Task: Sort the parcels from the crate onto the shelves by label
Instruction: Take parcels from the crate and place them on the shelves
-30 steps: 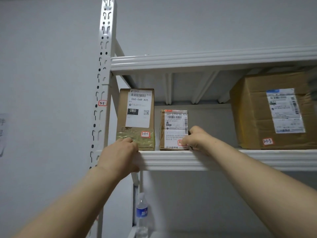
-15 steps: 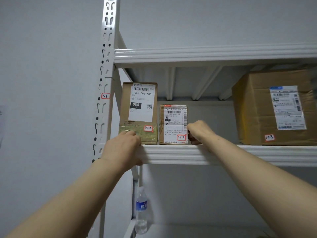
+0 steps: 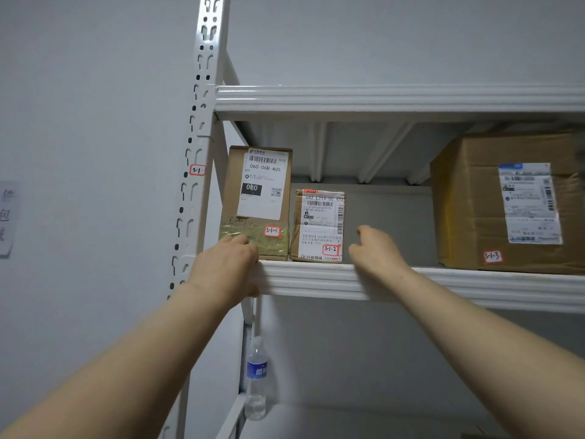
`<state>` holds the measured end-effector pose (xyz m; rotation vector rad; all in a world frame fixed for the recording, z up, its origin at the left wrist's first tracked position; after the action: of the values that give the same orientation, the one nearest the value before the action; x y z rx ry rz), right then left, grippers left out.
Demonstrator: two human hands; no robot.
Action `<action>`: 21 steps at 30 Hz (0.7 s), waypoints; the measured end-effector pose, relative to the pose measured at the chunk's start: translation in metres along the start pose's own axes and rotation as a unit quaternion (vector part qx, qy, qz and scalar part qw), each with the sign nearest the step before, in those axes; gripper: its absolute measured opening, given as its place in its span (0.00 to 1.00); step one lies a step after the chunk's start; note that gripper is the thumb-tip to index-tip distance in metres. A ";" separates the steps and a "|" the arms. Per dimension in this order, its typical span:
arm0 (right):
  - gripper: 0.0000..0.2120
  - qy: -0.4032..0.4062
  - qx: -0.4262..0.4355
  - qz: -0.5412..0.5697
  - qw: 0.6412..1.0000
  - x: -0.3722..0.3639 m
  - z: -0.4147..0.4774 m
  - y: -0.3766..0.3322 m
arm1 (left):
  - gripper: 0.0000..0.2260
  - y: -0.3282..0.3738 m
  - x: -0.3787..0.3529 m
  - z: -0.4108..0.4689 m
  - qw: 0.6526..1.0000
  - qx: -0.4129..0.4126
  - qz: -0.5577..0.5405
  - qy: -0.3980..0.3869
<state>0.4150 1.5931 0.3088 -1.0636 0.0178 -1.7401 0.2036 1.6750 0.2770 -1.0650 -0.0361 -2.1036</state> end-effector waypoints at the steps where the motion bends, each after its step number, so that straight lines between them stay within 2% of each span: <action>1: 0.15 0.019 0.014 -0.041 0.999 0.000 -0.009 0.001 | 0.21 0.002 0.000 -0.002 1.000 -0.001 0.004 -0.001; 5: 0.17 0.049 0.078 -0.116 0.989 -0.002 -0.051 0.020 | 0.18 0.007 -0.008 -0.015 1.000 -0.011 0.017 0.015; 8: 0.27 -0.012 0.087 -0.175 0.981 0.005 -0.092 0.042 | 0.30 0.014 -0.021 -0.026 0.999 -0.016 -0.028 0.016; 11: 0.33 -0.064 0.037 -0.193 0.978 0.013 -0.140 0.062 | 0.40 0.033 -0.034 -0.042 0.998 -0.006 -0.070 -0.003; 14: 0.34 -0.102 -0.019 -0.228 0.968 0.019 -0.189 0.084 | 0.42 0.071 -0.046 -0.061 0.992 -0.057 -0.107 -0.044; 18: 0.29 -0.155 -0.096 -0.289 0.940 0.033 -0.264 0.133 | 0.42 0.145 -0.052 -0.094 0.963 -0.150 -0.193 -0.112; 21: 0.23 -0.226 -0.162 -0.333 0.901 0.057 -0.330 0.174 | 0.41 0.204 -0.046 -0.127 0.933 -0.201 -0.254 -0.160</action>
<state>0.3277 1.3209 0.0629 -1.8636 -0.4038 -2.0796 0.2654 1.5156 0.1021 -1.7968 -0.0448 -2.4274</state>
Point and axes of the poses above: each hand's wrist, its own z-axis towards the middle knuckle, its own x-axis out of the back of the hand, y = z × x, the point moved 1 cm from there along z, towards the middle knuckle, and after that the axes turned 14 degrees about -x, right-handed, at the moved point
